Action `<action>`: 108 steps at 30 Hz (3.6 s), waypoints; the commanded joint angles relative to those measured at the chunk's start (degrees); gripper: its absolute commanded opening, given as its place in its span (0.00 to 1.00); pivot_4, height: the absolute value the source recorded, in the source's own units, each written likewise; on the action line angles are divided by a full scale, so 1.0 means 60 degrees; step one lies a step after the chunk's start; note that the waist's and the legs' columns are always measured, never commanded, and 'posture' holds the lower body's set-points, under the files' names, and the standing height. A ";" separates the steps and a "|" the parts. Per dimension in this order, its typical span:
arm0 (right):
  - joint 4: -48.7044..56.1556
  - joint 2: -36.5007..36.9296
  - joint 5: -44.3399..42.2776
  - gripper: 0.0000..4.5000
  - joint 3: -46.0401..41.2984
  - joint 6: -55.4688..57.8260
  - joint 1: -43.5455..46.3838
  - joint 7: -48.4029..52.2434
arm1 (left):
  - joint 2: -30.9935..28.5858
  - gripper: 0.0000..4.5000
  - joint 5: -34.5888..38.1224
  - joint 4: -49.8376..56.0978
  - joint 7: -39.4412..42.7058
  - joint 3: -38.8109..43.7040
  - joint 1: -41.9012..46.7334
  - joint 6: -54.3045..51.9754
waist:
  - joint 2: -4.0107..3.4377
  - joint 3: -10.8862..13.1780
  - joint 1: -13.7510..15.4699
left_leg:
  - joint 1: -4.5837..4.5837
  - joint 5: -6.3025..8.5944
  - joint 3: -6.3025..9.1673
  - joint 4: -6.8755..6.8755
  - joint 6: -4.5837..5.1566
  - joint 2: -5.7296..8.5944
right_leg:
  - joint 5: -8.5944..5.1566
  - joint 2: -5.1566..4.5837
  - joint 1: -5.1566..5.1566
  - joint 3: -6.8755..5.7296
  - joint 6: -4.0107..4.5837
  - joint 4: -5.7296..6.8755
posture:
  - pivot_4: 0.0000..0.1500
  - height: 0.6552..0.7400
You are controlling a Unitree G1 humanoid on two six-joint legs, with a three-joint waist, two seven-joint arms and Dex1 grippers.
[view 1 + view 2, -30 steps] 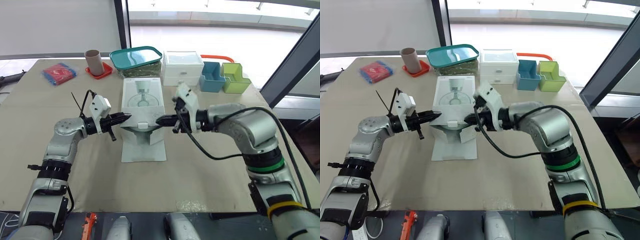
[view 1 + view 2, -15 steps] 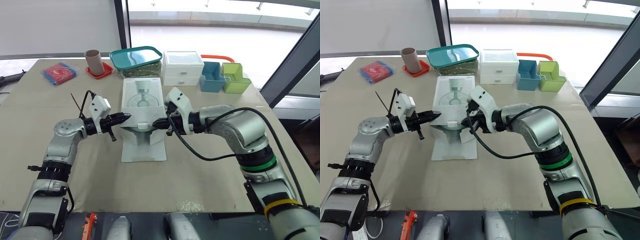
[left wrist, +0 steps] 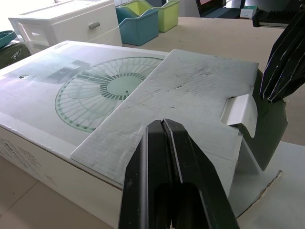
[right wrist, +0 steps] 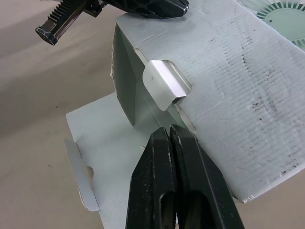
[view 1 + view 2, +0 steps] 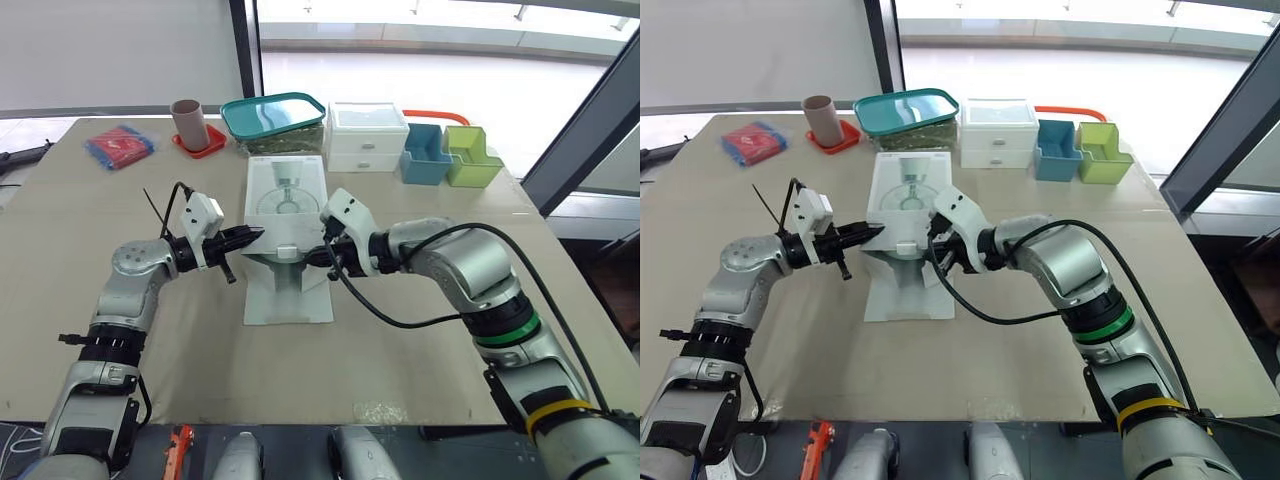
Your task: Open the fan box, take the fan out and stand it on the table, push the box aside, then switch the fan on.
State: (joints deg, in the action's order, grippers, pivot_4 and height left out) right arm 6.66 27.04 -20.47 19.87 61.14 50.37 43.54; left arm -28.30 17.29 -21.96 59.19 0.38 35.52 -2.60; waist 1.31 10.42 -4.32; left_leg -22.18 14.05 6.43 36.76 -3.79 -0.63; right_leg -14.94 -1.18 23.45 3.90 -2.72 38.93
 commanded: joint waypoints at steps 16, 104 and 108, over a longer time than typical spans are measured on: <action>0.1128 0.1996 0.0401 0.01 0.0569 -0.0431 -0.0541 0.1210 | 0.0134 0.00 -0.0196 -0.0164 0.0041 -0.0145 -0.0136 0.0031 | 0.0002 -0.0001 0.0010 | 0.0001 0.0000 0.0000 0.0000 0.0000 0.0004 | -0.0002 -0.0005 -0.0002 0.0000 -0.0004 -0.0002 | 1.00 1.00; 0.0911 0.1237 -0.0458 0.01 -0.1491 -0.0997 -0.0633 0.1371 | -0.0083 0.00 -0.0347 -0.0082 0.0095 -0.0188 -0.0370 0.0099 | 0.0002 -0.0002 -0.0014 | 0.0016 0.0000 -0.0003 -0.0002 0.0000 -0.0001 | 0.0000 0.0002 -0.0011 0.0002 -0.0001 -0.0001 | 1.00 1.00; 0.0200 0.0342 -0.0256 0.01 -0.1464 -0.0914 -0.0136 0.0473 | -0.0106 0.00 -0.0348 -0.0062 0.0089 -0.0182 -0.0377 0.0074 | 0.0001 -0.0002 -0.0025 | 0.0020 0.0000 -0.0007 -0.0003 0.0000 -0.0005 | 0.0003 0.0005 -0.0009 0.0005 0.0005 0.0000 | 1.00 1.00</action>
State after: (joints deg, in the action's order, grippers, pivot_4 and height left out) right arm 8.45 30.38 -22.61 12.33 55.95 47.74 48.55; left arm -28.27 16.63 -21.30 59.31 0.18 34.34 -1.17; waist 1.32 10.41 -4.47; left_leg -22.06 14.05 6.40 36.74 -3.79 -0.66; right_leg -14.92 -1.15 23.39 3.93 -2.69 38.93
